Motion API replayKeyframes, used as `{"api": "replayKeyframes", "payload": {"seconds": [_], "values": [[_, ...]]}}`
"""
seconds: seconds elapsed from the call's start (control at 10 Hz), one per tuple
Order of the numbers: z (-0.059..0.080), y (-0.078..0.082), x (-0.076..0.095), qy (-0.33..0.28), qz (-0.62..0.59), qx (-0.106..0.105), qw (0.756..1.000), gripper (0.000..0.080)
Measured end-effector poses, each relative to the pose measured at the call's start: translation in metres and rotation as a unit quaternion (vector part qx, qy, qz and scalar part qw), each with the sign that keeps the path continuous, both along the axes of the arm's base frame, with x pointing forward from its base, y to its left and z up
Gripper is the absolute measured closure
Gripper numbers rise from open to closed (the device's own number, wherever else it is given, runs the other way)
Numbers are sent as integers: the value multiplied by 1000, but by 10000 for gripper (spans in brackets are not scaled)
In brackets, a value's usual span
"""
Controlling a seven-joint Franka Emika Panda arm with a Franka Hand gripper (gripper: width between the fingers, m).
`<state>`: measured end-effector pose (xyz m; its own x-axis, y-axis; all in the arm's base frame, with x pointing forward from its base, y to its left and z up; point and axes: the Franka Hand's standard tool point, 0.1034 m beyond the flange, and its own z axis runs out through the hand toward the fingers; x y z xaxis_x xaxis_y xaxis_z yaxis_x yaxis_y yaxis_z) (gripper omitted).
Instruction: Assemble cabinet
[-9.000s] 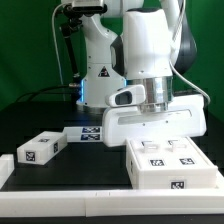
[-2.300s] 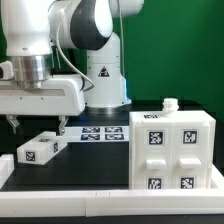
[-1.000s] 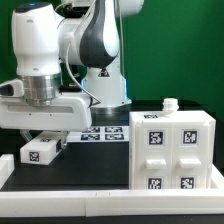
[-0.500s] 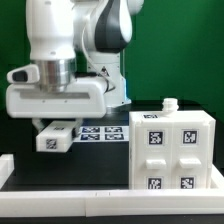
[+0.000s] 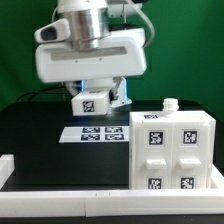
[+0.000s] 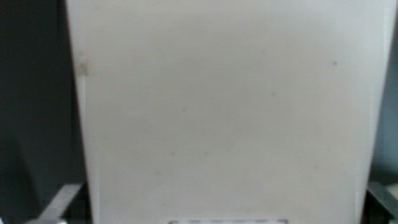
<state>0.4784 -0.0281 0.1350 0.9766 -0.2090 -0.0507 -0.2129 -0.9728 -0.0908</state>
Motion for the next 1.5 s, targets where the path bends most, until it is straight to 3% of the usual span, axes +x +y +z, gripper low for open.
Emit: {"api": "replayKeyframes", "payload": {"seconds": [0.1, 0.2, 0.7, 1.1, 1.3, 1.5], "values": [[15, 17, 13, 0, -4, -2, 1000, 248], [18, 22, 18, -5, 5, -5, 1000, 248], [16, 22, 17, -1, 8, -6, 1000, 248], [44, 60, 60, -31, 37, -8, 999, 248], [40, 82, 78, -37, 64, -9, 997, 248], [38, 81, 77, -36, 64, -9, 997, 248]]}}
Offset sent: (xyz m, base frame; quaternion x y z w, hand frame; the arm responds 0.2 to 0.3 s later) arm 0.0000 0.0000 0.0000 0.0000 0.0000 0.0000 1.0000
